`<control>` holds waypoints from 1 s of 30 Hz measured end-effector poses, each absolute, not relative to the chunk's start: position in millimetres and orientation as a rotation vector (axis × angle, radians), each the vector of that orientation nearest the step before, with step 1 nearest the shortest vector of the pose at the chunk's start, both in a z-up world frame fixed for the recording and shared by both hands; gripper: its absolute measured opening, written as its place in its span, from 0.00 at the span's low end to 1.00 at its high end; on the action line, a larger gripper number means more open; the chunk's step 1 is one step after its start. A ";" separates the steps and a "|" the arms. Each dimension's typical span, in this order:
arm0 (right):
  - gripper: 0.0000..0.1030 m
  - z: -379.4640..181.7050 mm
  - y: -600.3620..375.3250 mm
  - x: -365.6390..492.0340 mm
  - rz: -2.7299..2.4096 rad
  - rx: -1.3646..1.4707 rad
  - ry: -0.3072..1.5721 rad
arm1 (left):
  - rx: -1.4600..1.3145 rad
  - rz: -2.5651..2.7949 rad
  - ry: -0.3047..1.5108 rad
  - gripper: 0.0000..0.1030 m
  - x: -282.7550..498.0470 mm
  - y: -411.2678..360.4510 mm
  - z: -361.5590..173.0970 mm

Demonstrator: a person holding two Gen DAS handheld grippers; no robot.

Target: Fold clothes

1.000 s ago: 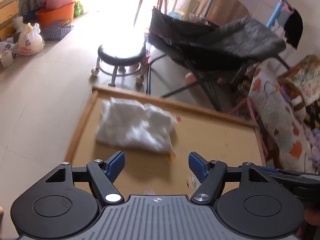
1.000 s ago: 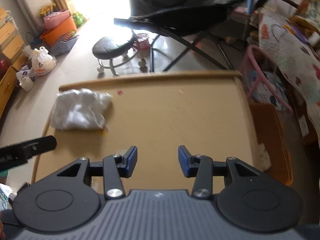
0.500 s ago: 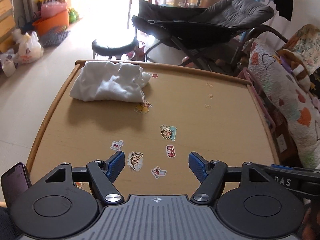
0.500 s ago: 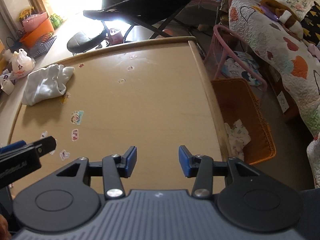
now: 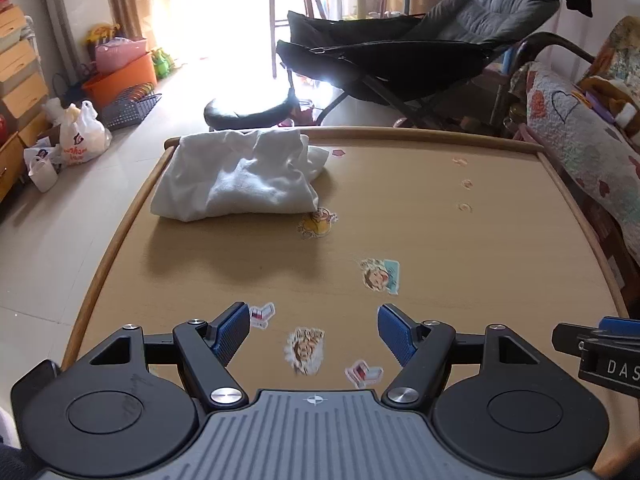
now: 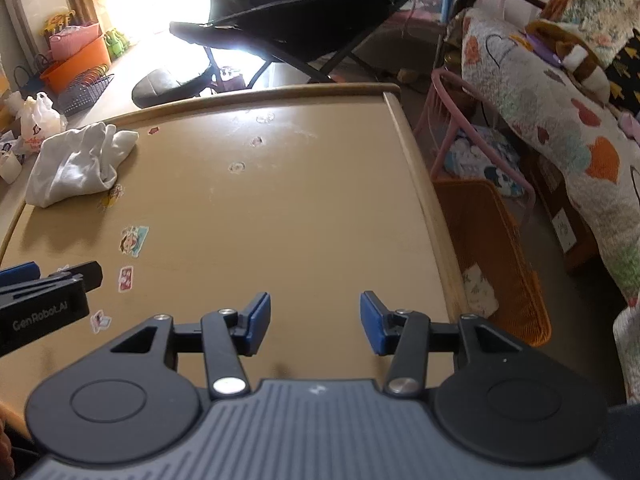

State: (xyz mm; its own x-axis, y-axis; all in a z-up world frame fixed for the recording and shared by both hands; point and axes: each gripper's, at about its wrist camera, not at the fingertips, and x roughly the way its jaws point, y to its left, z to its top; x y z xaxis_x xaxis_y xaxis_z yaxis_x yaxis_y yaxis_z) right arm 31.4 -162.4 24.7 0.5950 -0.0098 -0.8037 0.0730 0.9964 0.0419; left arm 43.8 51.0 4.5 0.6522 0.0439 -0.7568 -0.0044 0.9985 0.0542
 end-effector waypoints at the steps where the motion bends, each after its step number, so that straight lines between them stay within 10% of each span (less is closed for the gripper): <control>1: 0.48 23.8 -161.2 33.8 -0.046 0.067 0.924 | 0.046 0.028 0.860 0.70 47.4 51.8 2.8; 14: 0.53 14.0 -152.6 60.3 -0.036 0.056 0.855 | -0.012 0.021 0.846 0.72 81.8 58.6 -25.4; 18: 0.61 8.9 -147.1 63.0 -0.020 0.014 0.809 | -0.005 0.024 0.810 0.76 84.9 56.7 -30.3; 22: 0.73 4.1 -146.7 63.7 -0.018 0.013 0.763 | -0.022 0.078 0.785 1.00 87.6 61.1 -38.8; 30: 0.91 -2.3 -146.8 71.1 -0.044 0.022 0.712 | -0.015 0.060 0.705 1.00 87.9 68.1 -46.4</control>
